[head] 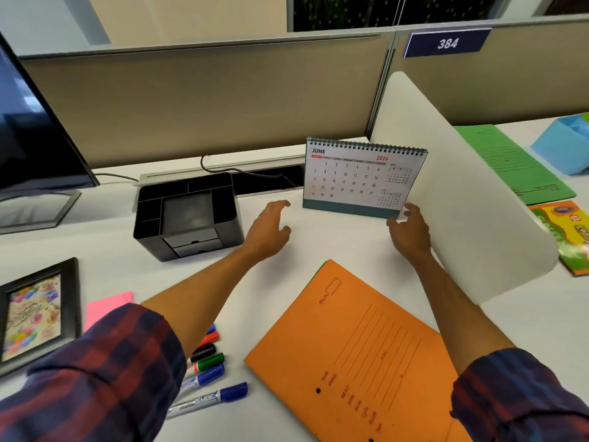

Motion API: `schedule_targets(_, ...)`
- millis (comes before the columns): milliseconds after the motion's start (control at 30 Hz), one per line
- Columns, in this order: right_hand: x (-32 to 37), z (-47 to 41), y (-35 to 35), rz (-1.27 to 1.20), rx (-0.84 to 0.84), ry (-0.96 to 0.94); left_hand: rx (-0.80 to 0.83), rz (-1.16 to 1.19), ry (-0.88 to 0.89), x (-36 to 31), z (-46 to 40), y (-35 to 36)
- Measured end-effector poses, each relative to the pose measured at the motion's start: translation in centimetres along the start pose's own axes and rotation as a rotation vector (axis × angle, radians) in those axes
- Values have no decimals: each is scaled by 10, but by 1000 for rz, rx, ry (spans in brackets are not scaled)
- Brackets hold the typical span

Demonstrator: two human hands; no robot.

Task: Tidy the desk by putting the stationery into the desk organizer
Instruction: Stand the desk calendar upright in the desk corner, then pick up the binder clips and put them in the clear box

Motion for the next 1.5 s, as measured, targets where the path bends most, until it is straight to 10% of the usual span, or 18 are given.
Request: schedule_targets(1500, 47, 259, 90, 315, 580, -583, -191, -167, -95, 172, 217, -118)
Point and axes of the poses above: each hand's wrist, its own z-axis away from the middle knuckle, its own y-axis out of the palm, x = y × z, the point moved 2 cm from there along -z, towards the middle knuckle, and after that the axes turned 8 degrees about -x, right-handed, at the moved point
